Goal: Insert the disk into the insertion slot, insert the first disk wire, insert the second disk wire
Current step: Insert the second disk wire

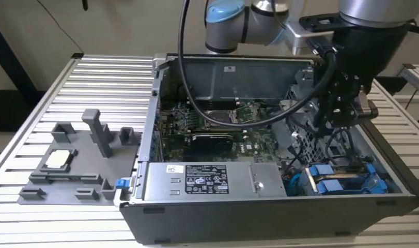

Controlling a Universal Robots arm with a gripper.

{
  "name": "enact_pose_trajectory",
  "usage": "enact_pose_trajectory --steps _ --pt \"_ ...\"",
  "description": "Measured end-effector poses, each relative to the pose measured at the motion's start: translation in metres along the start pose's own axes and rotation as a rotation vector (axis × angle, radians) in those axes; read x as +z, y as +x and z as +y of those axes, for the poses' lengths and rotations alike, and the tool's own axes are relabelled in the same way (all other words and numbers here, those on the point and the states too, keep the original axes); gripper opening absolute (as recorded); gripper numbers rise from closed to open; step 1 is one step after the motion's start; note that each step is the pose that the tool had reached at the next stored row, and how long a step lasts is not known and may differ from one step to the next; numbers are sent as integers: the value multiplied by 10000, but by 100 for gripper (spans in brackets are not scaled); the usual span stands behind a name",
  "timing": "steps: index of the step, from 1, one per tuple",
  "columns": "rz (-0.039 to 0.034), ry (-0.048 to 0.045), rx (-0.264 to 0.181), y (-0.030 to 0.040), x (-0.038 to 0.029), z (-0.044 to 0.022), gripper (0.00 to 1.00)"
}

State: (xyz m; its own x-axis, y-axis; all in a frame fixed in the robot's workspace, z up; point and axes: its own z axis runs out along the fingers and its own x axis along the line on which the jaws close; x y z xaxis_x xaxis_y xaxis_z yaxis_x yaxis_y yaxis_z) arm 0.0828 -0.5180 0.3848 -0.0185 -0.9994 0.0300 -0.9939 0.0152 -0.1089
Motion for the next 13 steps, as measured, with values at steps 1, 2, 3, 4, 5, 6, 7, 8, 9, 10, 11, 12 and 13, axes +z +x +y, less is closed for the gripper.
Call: enact_pose_trajectory --steps 1,2,3,4,5,6,7,8,9,10,11,12,13 --pt "42 14 -17 -4 4 12 27" --pt "70 23 -41 -9 12 22 27" --pt "85 35 -60 -13 24 30 27" --pt "87 53 -75 -14 38 37 27" --pt "86 76 -94 -15 50 43 27" --pt "87 107 -110 -16 61 49 27" --pt "86 143 -130 -17 69 56 27" --pt "86 172 -158 -18 74 64 27" --pt "93 183 -189 -18 74 71 27" --pt "113 195 -221 -18 72 80 27" --pt "142 213 -251 -18 72 90 27" --pt "158 236 -277 -18 71 100 27" --pt "168 264 -304 -19 72 110 27"
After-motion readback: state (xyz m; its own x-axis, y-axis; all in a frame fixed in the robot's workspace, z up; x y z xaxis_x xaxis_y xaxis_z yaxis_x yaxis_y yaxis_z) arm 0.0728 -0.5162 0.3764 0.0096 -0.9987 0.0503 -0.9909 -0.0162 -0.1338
